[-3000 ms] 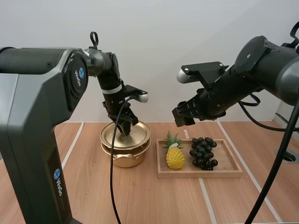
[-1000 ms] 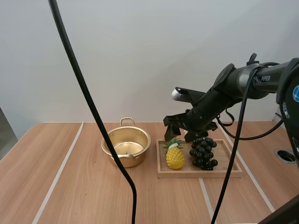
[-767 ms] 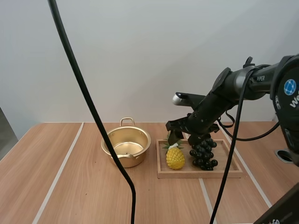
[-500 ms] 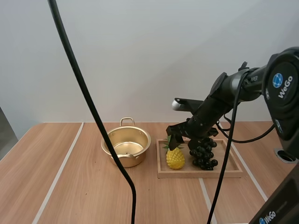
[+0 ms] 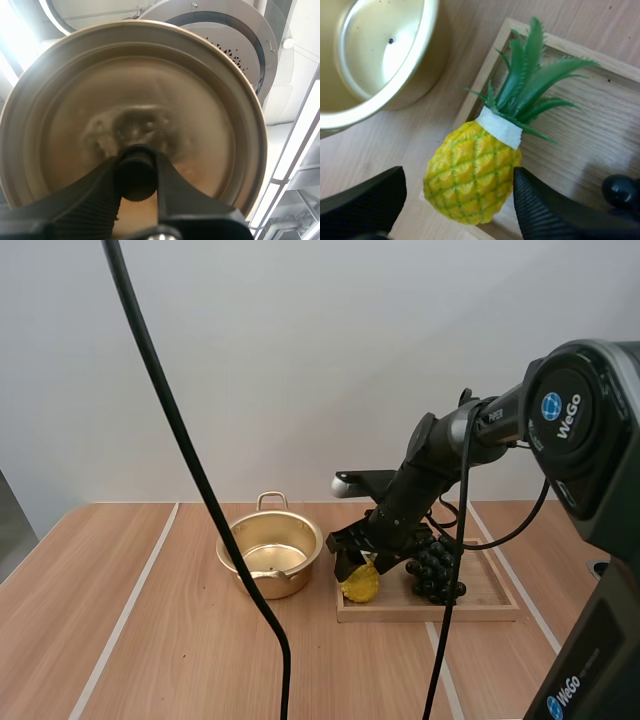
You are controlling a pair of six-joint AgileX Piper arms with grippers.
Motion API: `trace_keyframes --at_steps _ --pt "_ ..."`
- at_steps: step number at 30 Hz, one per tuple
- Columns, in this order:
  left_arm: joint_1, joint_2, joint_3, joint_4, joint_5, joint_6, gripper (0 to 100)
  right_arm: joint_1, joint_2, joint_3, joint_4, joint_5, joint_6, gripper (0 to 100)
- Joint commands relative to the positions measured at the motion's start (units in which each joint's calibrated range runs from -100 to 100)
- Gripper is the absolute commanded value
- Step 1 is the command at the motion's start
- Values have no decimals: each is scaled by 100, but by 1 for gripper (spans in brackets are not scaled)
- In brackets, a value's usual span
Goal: Open the pot, put the pineapple inside, and close it
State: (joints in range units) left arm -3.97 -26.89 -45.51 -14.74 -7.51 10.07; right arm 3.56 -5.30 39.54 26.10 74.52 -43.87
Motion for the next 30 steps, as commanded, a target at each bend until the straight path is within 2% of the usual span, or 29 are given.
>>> trace_keyframes --at_steps 1,14,15,18,30 --pt "-10 6 3 30 -8 -37 0 129 215 18 -660 -365 374 100" --pt "-10 6 3 30 -8 -37 0 129 546 18 -634 -1204 168 100" --pt "-10 6 3 30 -8 -37 0 129 546 18 -634 -1204 167 85" --pt "-10 6 3 30 -8 -37 0 129 546 18 -634 -1224 235 1" --pt "-10 6 3 39 28 -37 0 129 183 -165 -670 -1189 293 0"
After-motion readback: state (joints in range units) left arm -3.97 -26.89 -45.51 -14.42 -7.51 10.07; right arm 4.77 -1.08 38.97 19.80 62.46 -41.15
